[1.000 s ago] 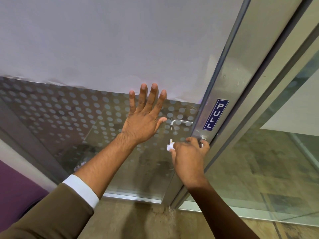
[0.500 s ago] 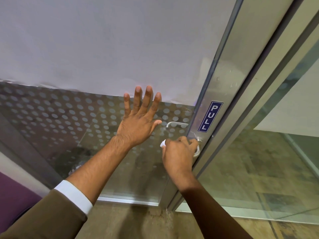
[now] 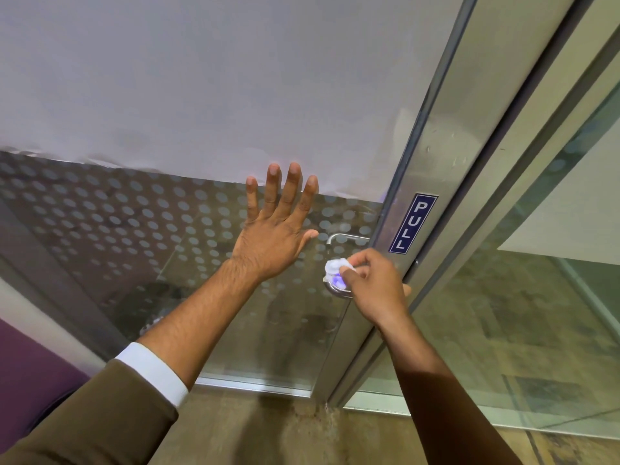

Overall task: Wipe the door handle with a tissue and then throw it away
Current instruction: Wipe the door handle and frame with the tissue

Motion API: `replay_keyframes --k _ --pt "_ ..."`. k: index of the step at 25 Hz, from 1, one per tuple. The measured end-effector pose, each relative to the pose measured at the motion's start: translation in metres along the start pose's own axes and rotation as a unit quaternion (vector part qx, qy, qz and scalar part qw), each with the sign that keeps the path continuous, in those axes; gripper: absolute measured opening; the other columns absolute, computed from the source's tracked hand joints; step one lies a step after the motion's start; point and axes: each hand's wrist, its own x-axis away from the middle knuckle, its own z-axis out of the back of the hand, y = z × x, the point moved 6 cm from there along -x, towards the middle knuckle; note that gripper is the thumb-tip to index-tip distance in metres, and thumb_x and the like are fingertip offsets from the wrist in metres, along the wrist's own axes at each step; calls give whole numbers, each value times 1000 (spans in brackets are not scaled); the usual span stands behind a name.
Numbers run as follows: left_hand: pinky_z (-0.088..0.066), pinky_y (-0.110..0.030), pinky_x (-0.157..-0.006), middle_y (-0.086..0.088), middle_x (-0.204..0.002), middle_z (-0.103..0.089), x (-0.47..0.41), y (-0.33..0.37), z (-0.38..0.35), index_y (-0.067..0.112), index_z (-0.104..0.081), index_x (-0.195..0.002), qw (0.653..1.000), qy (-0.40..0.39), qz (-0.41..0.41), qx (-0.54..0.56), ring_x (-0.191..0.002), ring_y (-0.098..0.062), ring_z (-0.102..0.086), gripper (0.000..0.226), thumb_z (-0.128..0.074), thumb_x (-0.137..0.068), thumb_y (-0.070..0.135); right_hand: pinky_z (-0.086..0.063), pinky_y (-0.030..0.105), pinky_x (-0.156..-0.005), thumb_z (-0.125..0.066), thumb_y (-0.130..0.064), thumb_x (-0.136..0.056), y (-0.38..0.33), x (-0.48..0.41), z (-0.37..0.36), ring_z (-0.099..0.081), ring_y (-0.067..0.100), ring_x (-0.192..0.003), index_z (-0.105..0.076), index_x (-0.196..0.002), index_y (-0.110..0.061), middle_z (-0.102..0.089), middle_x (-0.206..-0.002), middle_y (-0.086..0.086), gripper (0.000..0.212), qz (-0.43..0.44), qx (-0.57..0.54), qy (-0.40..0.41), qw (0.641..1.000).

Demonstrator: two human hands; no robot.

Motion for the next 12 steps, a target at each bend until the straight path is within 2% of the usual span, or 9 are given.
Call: replay_keyframes --k 2,5,7,9,12 --pt "28 -62 -122 -11 -167 48 0 0 0 17 20 -168 1000 -4 1 -2 -152 -36 47 106 -50 -105 65 -48 44 -93 -71 -36 -90 5 1 -8 -67 20 -99 -68 -81 -30 -73 -83 -10 11 -6 103 -7 995" --pt "29 -62 -121 -11 -165 51 0 -1 0 17 22 -168 1000 -18 6 -3 -150 -36 49 105 -48 -106 65 -38 43 -94 -66 -36 -91 8 3 -9 -56 19 -113 -74 -94 -33 -73 -94 -11 10 11 201 29 979" --pt "30 -62 -120 -11 -164 52 0 0 1 17 23 -167 1000 -19 8 -3 -149 -36 50 105 -47 -106 66 -28 41 -86 -63 -36 -95 3 7 -10 -50 19 -116 -72 -107 -37 -72 -100 -12 15 43 236 43 970" --pt "31 -61 -120 -10 -163 53 0 0 1 17 24 -167 1000 -20 8 -3 -149 -36 51 105 -45 -106 66 -22 42 -82 -59 -41 -98 -4 13 -15 -47 20 -114 -72 -110 -39 -70 -104 -11 18 82 312 54 945" --pt "32 -61 -118 -11 -162 54 -1 -1 0 17 25 -166 1000 -27 8 2 -147 -36 52 103 -42 -107 68 -26 46 -85 -58 -55 -97 -8 23 -23 -50 22 -108 -75 -105 -39 -69 -102 -10 24 126 413 76 899"
